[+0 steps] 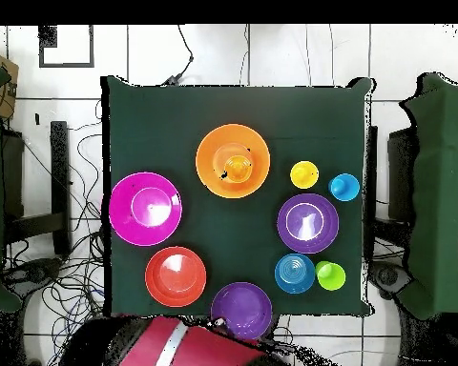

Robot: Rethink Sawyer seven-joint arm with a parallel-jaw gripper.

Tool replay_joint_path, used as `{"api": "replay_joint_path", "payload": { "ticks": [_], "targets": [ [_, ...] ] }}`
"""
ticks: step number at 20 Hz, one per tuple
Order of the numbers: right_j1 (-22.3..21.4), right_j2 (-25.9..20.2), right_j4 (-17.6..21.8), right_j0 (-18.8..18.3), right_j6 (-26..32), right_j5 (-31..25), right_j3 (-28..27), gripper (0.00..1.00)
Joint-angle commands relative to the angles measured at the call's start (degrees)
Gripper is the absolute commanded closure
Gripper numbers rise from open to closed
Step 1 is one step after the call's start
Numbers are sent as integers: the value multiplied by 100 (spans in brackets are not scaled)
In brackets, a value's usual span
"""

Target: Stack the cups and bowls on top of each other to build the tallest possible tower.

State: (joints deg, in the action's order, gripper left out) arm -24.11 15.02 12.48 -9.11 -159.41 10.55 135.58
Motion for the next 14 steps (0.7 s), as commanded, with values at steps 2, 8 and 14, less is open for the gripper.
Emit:
{"api": "replay_joint_path", "payload": {
  "ticks": [2,8,14],
  "targets": [
    [2180,-301,-393,258,-1380,2421,-605,0],
    [2800,-338,-437,22,-1087,3207,-977,0],
    [2644,-361,-366,-173,-653,3099,-984,0]
  ]
}}
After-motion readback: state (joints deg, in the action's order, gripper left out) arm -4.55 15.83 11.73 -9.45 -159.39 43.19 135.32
